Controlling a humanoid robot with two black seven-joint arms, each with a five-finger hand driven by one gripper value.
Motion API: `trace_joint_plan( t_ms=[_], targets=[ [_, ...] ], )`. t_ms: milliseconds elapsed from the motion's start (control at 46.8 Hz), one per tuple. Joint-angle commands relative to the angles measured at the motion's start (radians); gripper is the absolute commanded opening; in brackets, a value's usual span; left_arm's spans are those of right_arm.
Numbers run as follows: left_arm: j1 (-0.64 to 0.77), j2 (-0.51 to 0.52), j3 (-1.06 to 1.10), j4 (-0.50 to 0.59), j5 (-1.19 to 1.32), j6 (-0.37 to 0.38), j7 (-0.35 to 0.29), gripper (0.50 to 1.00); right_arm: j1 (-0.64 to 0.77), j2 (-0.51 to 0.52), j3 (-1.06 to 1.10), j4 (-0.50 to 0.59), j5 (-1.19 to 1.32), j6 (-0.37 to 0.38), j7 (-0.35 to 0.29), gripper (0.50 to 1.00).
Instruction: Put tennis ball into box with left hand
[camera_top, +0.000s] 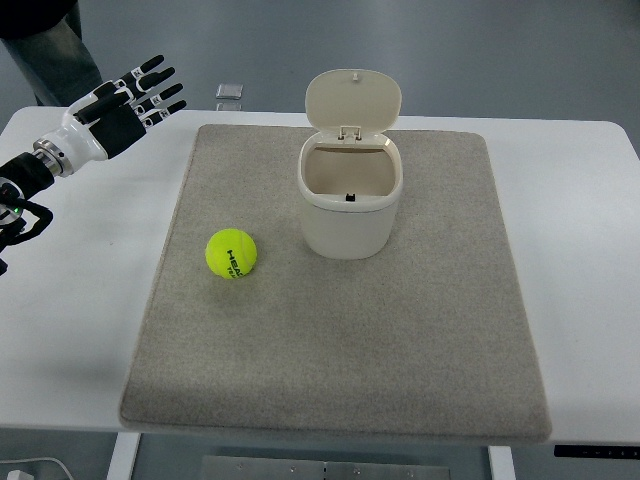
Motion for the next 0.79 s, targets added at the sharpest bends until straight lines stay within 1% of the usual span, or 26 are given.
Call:
trace_joint_plan(
  t_ms=[0,769],
  targets=[
    [0.001,0.0,0.001,0.001,0.001,0.0,0.0,0.992,0.0,0.0,0.0,0.0,0.0,0.0,0.0,0.938],
    [-0.011,0.008,-0.006,-0.003,0.001,0.0,0.0,0.992,0.0,0.0,0.0,0.0,0.0,0.0,0.0,0.938]
  ],
)
